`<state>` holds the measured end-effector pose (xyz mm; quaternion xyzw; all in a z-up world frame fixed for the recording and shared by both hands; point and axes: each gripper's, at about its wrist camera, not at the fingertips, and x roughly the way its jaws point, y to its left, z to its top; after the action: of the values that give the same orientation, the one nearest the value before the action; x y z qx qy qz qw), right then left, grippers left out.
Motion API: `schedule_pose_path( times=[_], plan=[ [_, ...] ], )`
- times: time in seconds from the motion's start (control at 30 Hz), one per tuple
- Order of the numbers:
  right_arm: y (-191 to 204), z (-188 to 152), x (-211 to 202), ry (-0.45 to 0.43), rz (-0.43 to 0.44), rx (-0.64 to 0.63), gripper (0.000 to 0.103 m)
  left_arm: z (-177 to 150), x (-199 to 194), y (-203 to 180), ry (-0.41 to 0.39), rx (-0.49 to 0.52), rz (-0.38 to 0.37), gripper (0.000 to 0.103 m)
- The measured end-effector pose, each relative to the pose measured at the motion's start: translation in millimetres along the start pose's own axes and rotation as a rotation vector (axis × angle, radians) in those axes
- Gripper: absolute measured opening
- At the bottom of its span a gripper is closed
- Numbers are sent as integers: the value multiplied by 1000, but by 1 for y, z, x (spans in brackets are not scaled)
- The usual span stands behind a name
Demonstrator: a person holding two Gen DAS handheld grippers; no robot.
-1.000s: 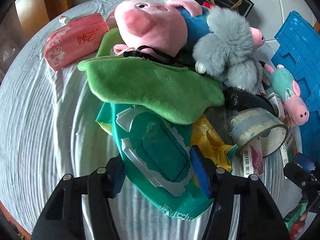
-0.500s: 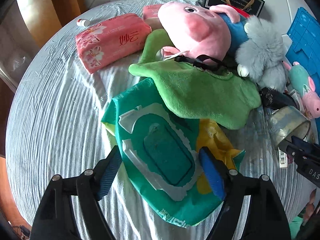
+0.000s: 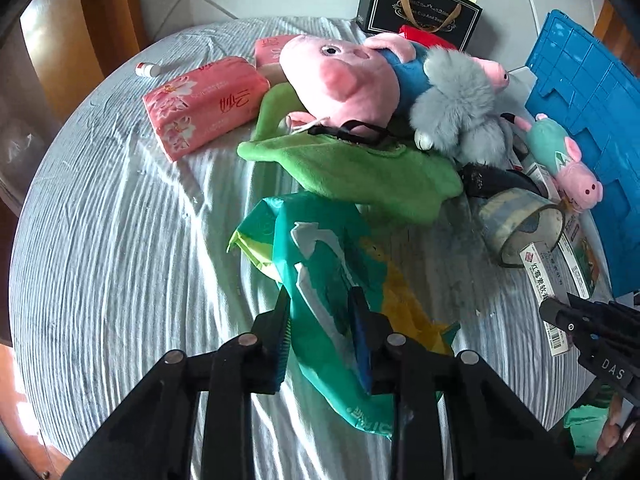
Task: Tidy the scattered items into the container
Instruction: 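Grasp the white-red ointment box with the right gripper while the left grasps the teal wipes pack, then carry the ointment box and wipes pack over the blue crate with both grippers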
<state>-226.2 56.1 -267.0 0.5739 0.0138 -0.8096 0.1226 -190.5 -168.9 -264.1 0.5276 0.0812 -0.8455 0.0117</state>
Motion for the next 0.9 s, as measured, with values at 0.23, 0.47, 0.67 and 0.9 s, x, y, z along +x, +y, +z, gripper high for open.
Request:
schedule_pose_path(
  times=[0.23,0.47,0.67,0.9],
  plan=[
    [-7,-25,-16,-21,26,-34,28,-17,-20,-18,-46,-8,32,22],
    [-22,-26,-62,-139,65,-81,28,-13,-67,-63,-184,31,112,21],
    [-34,-15,-110,-252,87,-108,28,0,-116,-113,-301,85,139,21],
    [-55,2,-174,-399,41,-77,28,25,-155,-162,-407,169,93,21]
  ],
)
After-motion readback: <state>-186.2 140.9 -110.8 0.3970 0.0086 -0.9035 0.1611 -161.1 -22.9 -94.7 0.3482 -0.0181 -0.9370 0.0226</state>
